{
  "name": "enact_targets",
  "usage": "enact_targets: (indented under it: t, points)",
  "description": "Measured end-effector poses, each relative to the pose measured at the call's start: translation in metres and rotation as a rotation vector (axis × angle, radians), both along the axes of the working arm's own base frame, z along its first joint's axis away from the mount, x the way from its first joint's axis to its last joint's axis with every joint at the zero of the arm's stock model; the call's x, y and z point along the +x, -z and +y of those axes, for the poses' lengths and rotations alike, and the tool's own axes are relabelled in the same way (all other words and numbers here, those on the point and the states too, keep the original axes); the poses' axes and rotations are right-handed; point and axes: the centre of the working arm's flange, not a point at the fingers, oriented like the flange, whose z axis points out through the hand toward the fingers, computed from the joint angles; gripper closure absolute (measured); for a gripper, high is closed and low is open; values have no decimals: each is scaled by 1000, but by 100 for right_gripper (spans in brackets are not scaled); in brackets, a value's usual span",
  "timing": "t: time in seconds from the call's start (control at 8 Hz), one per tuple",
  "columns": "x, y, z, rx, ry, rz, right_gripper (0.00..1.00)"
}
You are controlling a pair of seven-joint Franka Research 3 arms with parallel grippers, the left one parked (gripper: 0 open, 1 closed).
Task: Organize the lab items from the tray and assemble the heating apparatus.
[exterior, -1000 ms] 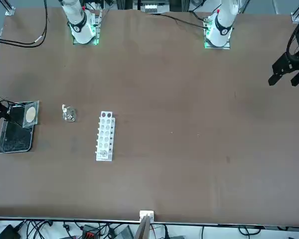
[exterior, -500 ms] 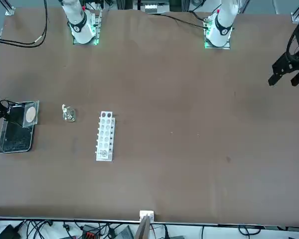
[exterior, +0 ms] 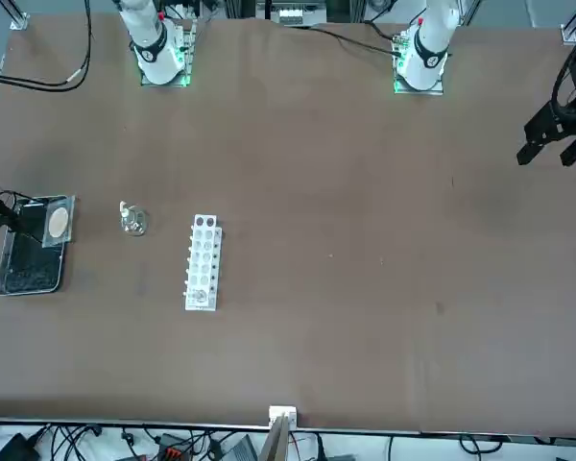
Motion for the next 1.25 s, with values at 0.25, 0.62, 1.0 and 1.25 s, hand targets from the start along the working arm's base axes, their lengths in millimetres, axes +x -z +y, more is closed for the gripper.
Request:
enact_targets:
  t: [0.25,0.62,1.0,1.25]
  points:
    - [2,-3,0,-1,-1,-3,92]
    - [11,-30,-5,41,-7,24,92]
    - [28,-84,9,110,-48,40,92]
    - [51,-132,72,112,-155,48,92]
